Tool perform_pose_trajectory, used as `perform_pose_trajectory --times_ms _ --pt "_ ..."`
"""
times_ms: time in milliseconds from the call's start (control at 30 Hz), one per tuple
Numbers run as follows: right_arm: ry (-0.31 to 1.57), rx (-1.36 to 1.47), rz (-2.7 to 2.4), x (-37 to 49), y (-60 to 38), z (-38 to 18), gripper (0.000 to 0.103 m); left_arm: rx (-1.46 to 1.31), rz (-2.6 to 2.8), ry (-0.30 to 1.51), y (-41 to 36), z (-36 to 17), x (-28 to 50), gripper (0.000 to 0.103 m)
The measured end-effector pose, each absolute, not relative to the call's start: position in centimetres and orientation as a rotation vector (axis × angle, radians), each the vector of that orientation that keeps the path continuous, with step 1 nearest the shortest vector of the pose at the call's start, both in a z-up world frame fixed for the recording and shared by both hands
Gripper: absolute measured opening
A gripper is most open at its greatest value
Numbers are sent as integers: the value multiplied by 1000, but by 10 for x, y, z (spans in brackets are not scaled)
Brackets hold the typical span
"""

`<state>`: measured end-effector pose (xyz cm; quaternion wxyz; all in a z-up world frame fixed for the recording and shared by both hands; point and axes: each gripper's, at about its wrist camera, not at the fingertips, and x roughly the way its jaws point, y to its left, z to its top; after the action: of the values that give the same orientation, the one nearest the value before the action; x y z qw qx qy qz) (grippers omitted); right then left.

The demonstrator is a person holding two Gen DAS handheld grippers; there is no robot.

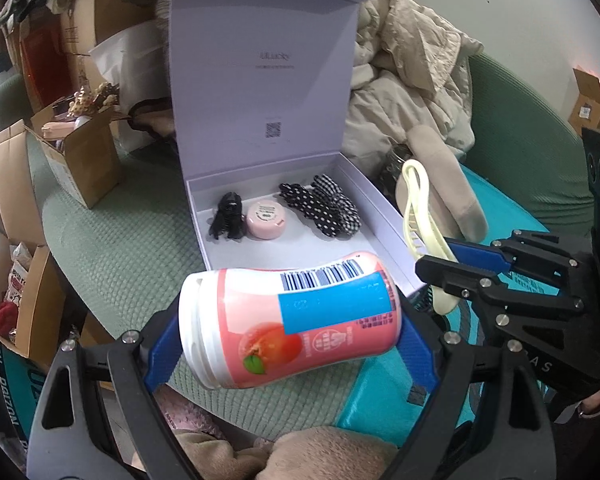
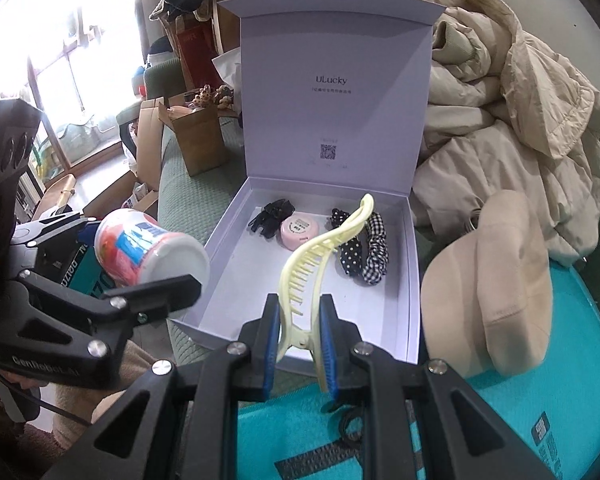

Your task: Organize objects

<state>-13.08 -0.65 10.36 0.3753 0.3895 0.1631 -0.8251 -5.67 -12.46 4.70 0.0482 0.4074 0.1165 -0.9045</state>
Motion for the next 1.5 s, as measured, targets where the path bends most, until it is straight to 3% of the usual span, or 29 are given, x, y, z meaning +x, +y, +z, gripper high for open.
perform_pose_trajectory --times_ms 700,1500 --pt "410 1031 -2103 -198 -29 66 19 1242 -2724 347 -157 14 -129 90" --pt "503 1081 -2138 -236 -47 38 19 1098 -2657 74 -160 -6 -195 90"
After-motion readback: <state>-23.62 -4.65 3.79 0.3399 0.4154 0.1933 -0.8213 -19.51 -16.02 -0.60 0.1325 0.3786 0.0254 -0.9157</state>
